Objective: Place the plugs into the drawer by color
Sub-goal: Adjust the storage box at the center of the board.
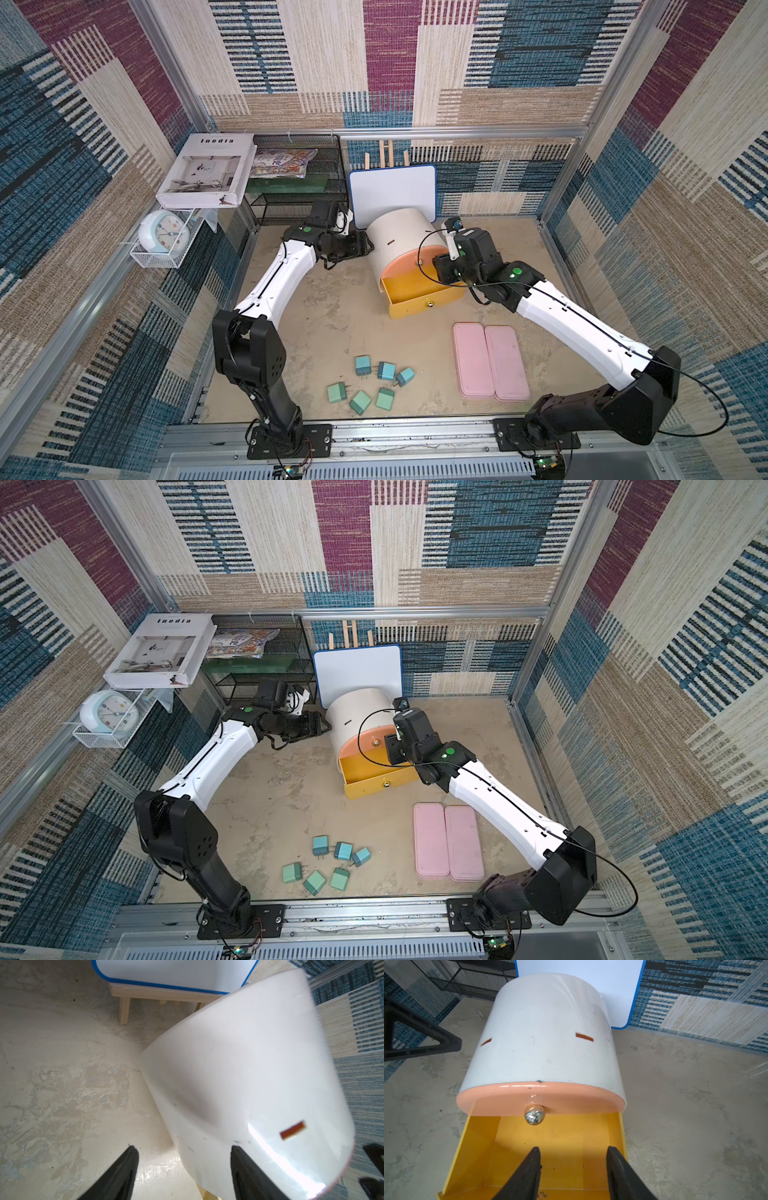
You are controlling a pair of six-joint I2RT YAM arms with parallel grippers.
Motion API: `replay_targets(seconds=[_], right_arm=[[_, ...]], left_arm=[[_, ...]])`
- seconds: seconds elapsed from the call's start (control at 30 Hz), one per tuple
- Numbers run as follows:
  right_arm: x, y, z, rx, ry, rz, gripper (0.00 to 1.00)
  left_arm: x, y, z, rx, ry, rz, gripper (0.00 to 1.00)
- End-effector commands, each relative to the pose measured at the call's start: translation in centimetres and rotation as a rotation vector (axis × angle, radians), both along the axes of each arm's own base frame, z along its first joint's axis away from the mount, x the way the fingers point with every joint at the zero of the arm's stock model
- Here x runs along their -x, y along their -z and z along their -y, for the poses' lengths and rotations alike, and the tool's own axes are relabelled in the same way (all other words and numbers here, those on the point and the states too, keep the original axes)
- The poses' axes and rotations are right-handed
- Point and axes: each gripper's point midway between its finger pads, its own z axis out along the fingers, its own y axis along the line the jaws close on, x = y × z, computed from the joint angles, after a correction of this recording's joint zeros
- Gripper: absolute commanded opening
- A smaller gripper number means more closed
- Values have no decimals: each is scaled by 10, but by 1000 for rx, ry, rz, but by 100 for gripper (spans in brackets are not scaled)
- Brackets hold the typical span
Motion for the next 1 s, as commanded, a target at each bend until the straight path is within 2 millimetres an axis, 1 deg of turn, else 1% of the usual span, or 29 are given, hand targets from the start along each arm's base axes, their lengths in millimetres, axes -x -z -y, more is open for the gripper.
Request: replay_targets(seconds=[0.0, 0.07, 0.17, 0.3, 0.5, 0.6, 0.8, 0.97], right_arm=[[-5, -8, -9, -94, -78, 15, 54], [-5, -6, -14, -111, -110, 15, 54], [-4, 1, -25, -135, -167, 12, 53], [-8, 13, -38, -144, -214, -3, 52], [-14, 25, -57, -163, -269, -47, 51], [-16, 26, -66, -176, -289, -55, 50], [-11, 29, -90, -179, -332, -68, 50], [-8, 29, -104, -180, -353, -65, 50]], left_arm=[[8, -17, 9, 33, 42, 37, 75], [14, -23, 13, 50, 67, 47, 75], [19, -24, 18, 59, 96, 48, 75], [18, -20, 20, 66, 100, 34, 75], [16, -21, 23, 69, 102, 33, 75], [15, -20, 22, 65, 98, 32, 75], [15, -16, 21, 55, 94, 27, 75], [14, -15, 20, 48, 95, 29, 75]])
